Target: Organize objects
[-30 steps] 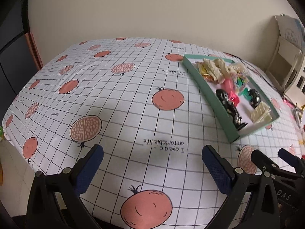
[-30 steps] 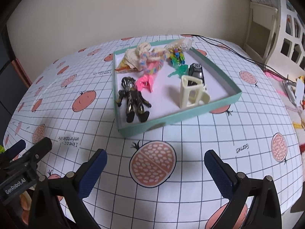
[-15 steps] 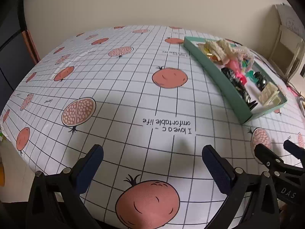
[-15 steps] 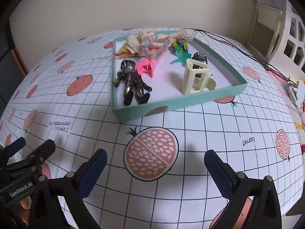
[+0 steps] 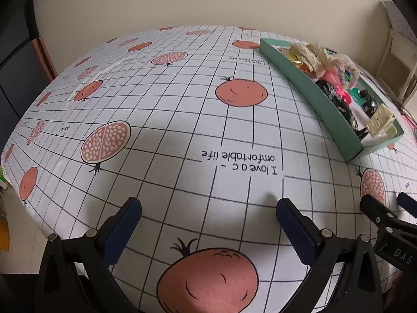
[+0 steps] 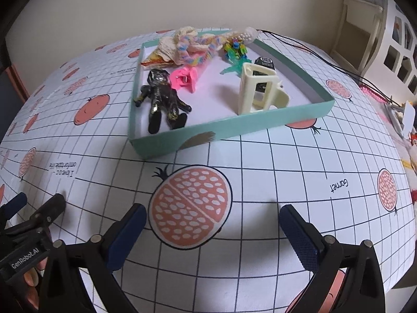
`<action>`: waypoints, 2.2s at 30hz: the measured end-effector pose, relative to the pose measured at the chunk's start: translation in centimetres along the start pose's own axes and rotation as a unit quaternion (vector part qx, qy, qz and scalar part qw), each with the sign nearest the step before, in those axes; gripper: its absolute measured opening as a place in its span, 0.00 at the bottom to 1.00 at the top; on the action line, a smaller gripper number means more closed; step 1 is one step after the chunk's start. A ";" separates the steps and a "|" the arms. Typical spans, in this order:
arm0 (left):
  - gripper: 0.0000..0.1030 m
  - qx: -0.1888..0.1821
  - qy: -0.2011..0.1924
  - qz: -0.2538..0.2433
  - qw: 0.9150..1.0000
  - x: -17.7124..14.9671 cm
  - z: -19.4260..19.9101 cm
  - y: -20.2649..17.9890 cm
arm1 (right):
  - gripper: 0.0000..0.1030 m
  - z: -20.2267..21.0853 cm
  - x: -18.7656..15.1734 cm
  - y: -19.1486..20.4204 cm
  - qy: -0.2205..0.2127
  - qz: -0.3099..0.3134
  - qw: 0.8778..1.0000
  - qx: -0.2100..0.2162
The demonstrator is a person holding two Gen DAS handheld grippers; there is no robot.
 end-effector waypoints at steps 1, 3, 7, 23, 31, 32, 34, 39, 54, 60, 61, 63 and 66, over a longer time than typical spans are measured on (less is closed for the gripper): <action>1.00 -0.001 -0.001 0.002 1.000 0.1 0.0 0.1 | 1.00 0.0 0.0 0.0 0.000 -0.001 1.000 0.000; 1.00 -0.004 -0.002 0.004 1.000 0.1 -0.1 0.2 | 1.00 0.0 0.0 -0.1 -0.003 -0.002 1.000 -0.001; 1.00 -0.010 -0.004 0.005 1.000 0.1 -0.3 0.3 | 1.00 0.1 0.0 -0.2 -0.005 -0.005 1.000 -0.003; 1.00 -0.012 -0.008 0.002 1.000 0.2 -0.4 0.5 | 1.00 0.0 0.2 -0.3 -0.004 -0.002 1.000 -0.003; 1.00 -0.013 -0.008 0.001 1.000 0.1 -0.4 0.6 | 1.00 0.0 0.2 -0.3 -0.004 -0.001 1.000 -0.004; 1.00 -0.013 -0.008 0.000 1.000 0.1 -0.4 0.6 | 1.00 0.0 0.2 -0.3 -0.004 0.000 1.000 -0.004; 1.00 -0.013 -0.008 0.000 1.000 0.1 -0.4 0.6 | 1.00 0.0 0.2 -0.3 -0.004 0.000 1.000 -0.004; 1.00 -0.013 -0.008 0.000 1.000 0.1 -0.4 0.6 | 1.00 0.0 0.2 -0.3 -0.004 0.000 1.000 -0.004; 1.00 -0.013 -0.009 -0.001 1.000 0.2 -0.3 0.5 | 1.00 0.0 0.2 -0.4 -0.004 0.001 1.000 -0.004; 1.00 -0.014 -0.008 -0.001 1.000 0.2 -0.3 0.5 | 1.00 0.0 0.2 -0.4 -0.004 0.001 1.000 -0.004; 1.00 -0.013 -0.008 -0.001 1.000 0.2 -0.4 0.5 | 1.00 0.0 0.2 -0.4 -0.004 0.001 1.000 -0.004; 1.00 -0.013 -0.009 -0.001 1.000 0.2 -0.4 0.5 | 1.00 0.0 0.2 -0.4 -0.004 0.001 1.000 -0.004; 1.00 -0.013 -0.008 -0.001 1.000 0.2 -0.4 0.5 | 1.00 0.0 0.2 -0.4 -0.005 0.001 1.000 -0.004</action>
Point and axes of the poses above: each gripper's, at about its wrist camera, not at the fingertips, and z roughly against the way its jaws point, y to its left, x to its top, the point moved 4 cm from there along -z, roughly the way its jaws point, and after that the axes turned 11 degrees about y, right-handed, at the moved point
